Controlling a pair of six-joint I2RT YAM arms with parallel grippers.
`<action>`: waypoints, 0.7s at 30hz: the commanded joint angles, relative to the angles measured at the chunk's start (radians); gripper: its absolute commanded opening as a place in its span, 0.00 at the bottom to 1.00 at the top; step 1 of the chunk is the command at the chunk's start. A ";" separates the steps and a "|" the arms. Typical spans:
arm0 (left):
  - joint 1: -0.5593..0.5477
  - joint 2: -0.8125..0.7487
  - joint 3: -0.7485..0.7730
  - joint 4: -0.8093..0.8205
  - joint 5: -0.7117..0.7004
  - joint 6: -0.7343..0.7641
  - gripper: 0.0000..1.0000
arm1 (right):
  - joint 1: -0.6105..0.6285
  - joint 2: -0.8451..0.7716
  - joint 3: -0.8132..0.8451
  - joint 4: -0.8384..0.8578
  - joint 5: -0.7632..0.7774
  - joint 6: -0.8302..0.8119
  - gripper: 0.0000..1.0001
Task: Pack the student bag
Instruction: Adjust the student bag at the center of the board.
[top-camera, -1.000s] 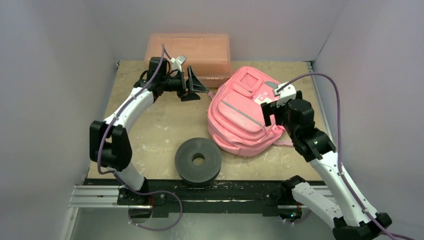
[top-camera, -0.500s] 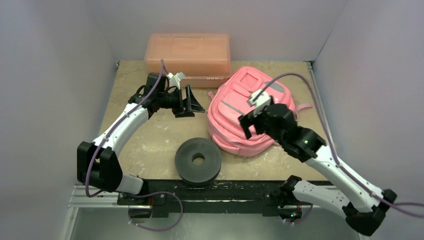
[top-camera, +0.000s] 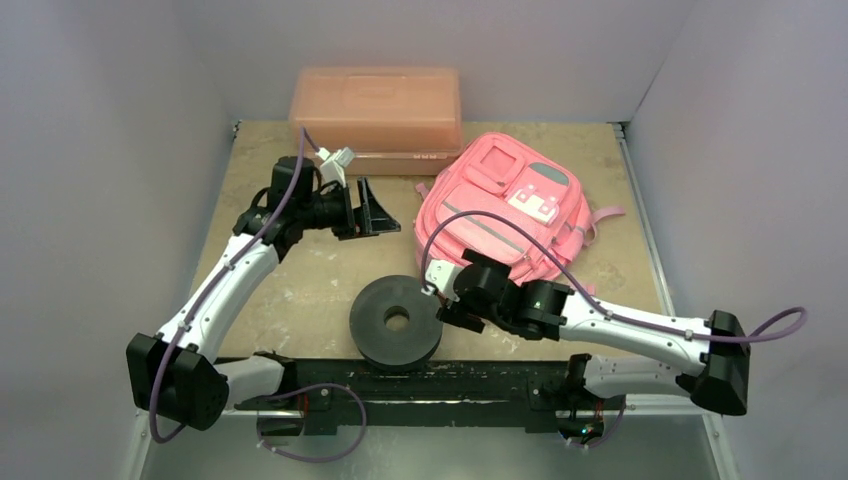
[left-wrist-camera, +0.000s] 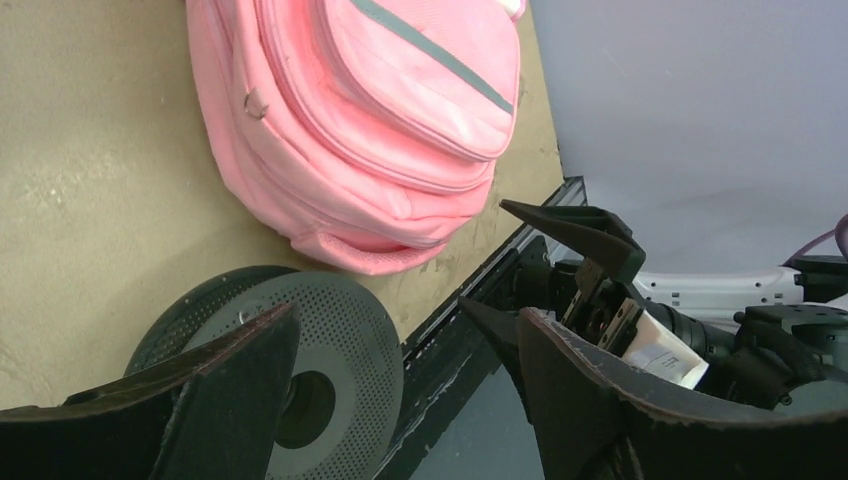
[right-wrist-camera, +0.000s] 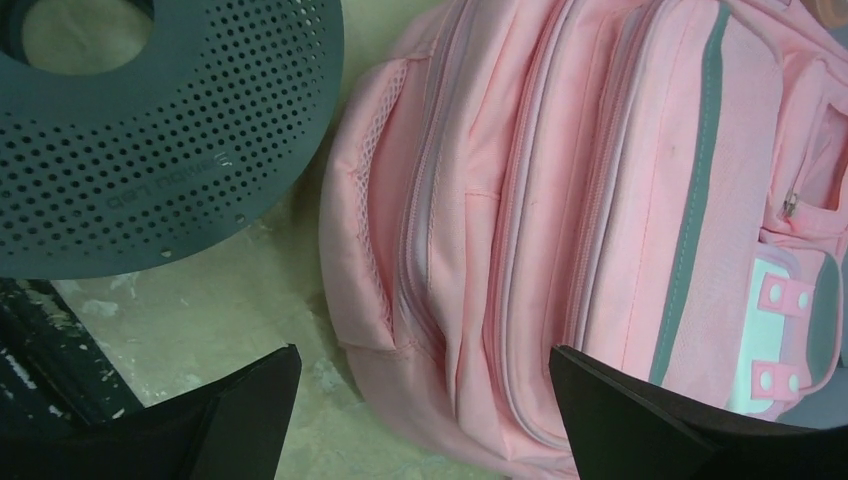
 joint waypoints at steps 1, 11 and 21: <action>0.004 -0.035 -0.053 0.049 0.006 -0.013 0.79 | 0.010 0.080 -0.033 0.094 0.114 0.004 0.99; 0.013 -0.093 -0.072 0.007 -0.017 0.009 0.79 | 0.009 0.308 -0.130 0.280 0.388 0.058 0.78; 0.014 -0.112 -0.058 -0.004 0.013 0.005 0.79 | -0.135 0.070 -0.004 0.172 0.453 0.149 0.00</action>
